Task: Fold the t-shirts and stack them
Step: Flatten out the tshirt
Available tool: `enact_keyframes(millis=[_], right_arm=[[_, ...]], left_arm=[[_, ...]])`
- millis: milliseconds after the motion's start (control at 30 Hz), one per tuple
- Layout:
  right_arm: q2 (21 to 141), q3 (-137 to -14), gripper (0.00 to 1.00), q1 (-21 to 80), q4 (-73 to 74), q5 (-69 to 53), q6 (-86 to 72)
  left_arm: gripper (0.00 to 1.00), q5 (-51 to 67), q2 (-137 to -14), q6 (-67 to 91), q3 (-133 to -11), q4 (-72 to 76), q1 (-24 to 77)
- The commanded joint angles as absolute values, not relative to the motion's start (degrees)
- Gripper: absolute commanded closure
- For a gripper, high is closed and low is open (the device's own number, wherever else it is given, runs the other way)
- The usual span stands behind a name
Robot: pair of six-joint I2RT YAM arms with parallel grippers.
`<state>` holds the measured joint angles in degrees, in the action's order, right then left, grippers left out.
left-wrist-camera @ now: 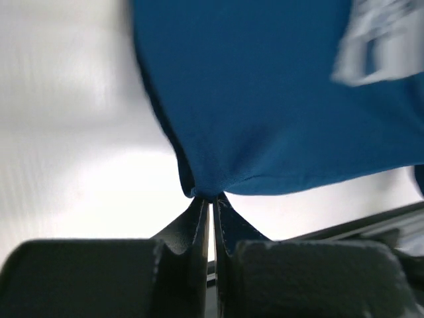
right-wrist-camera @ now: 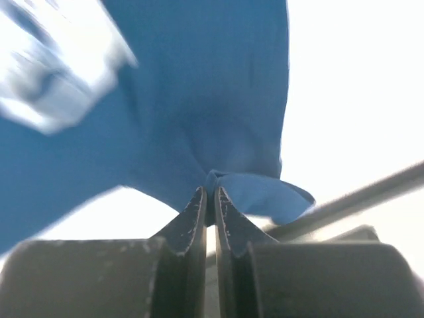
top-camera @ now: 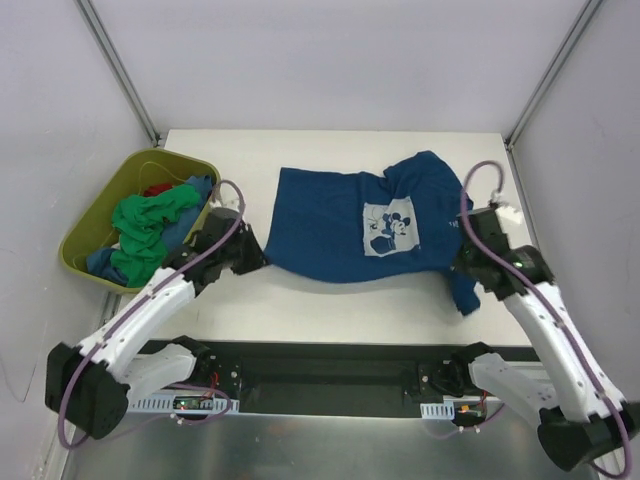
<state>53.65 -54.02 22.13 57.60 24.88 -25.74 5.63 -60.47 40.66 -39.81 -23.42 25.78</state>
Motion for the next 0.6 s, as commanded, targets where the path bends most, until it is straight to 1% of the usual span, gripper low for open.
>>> enact_keyframes(millis=[0,67,100,133,233,267,333,367,400,500,567], right_arm=[[46.9,-72.5,0.99,22.4,59.2,39.1,-19.5],[46.1,-78.5,0.99,22.4,57.9,40.0,-15.0],[45.9,-81.0,0.99,22.4,57.1,40.1,-13.4],[45.3,-85.9,0.99,22.4,56.0,39.7,-11.5],[45.3,-93.5,0.99,22.4,52.2,36.7,-3.6],[45.6,-99.2,0.99,22.4,51.5,35.0,-1.6],[47.3,-105.8,0.99,22.4,51.3,27.8,5.3],[47.8,-111.8,0.99,22.4,51.5,25.5,6.9],[48.3,-114.2,0.99,22.4,51.4,22.1,9.6],[49.0,-121.9,0.99,22.4,50.3,18.0,12.6],[48.7,-124.3,1.0,22.3,48.4,16.4,14.7]], left_arm=[[1.0,3.7,-51.8,35.4,-55.4,-21.4,25.5],[1.0,3.4,-50.4,33.2,-60.7,-21.5,25.6],[1.0,3.8,-50.1,32.5,-66.0,-21.5,25.6],[1.0,4.0,-49.8,32.0,-68.8,-21.5,25.6],[1.0,7.1,-49.6,29.7,-79.3,-21.6,25.6],[1.0,8.1,-49.7,28.7,-81.8,-21.6,25.6],[1.0,10.1,-49.7,28.0,-88.9,-21.5,25.6],[1.0,11.6,-49.9,27.6,-91.0,-21.5,25.6],[1.0,12.6,-49.9,27.5,-95.0,-21.5,25.6],[1.0,15.7,-50.0,27.3,-101.9,-21.5,25.6],[1.0,18.4,-50.6,27.1,-105.3,-21.5,25.6]])
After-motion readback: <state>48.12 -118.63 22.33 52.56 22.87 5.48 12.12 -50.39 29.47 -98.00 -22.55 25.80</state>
